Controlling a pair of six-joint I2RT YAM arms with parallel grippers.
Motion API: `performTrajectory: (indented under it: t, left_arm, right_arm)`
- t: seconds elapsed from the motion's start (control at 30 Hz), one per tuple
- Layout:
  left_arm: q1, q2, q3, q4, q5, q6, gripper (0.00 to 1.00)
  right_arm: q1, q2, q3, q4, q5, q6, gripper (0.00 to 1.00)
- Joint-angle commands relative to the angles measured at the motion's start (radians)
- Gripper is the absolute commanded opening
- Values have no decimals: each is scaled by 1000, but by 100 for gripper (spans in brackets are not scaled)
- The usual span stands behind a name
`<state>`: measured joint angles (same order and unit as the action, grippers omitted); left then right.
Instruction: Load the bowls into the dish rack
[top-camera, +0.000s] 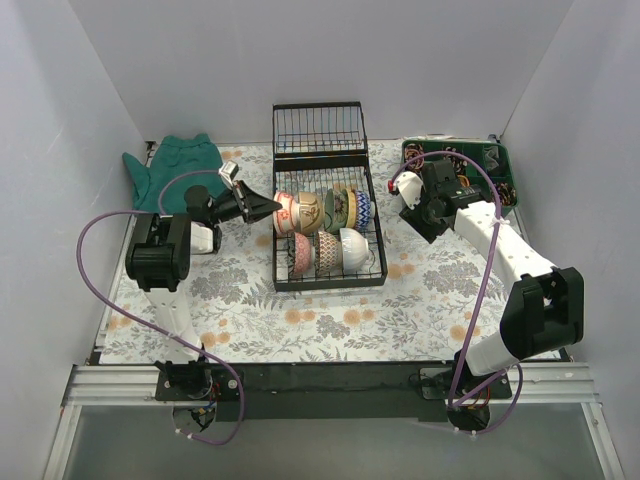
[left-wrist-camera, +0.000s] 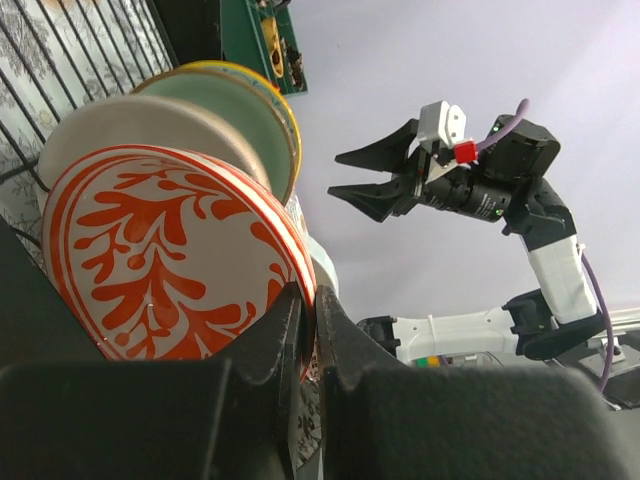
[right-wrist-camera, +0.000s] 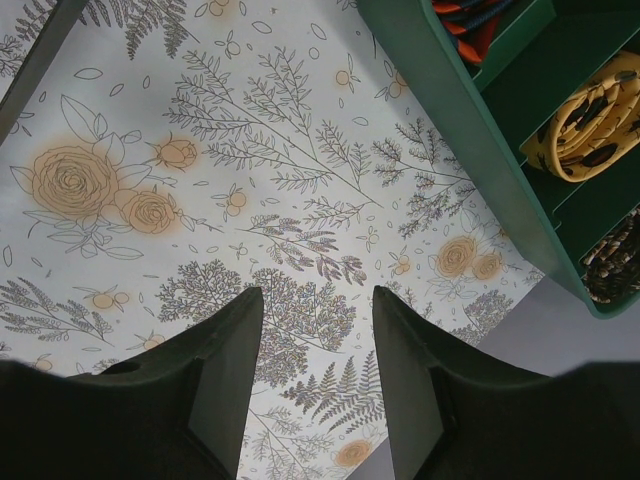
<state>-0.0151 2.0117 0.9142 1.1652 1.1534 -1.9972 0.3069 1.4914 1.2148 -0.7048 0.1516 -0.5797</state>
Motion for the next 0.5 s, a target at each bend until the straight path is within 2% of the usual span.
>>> performTrajectory:
  t: [0.0,0.3,0.47]
  left_arm:
    - [-20,13,-18,41,-30,-207,0]
    - [-20,42,6,-45,-60,-137,0]
    - [-19,44,61,-209,-63,-23,0]
  right_arm:
    - [-6,-14,25,-7,5,7,56]
    - [-5,-13,19,-12,6,15,56]
    - [-5,-5,23,-9,6,14,56]
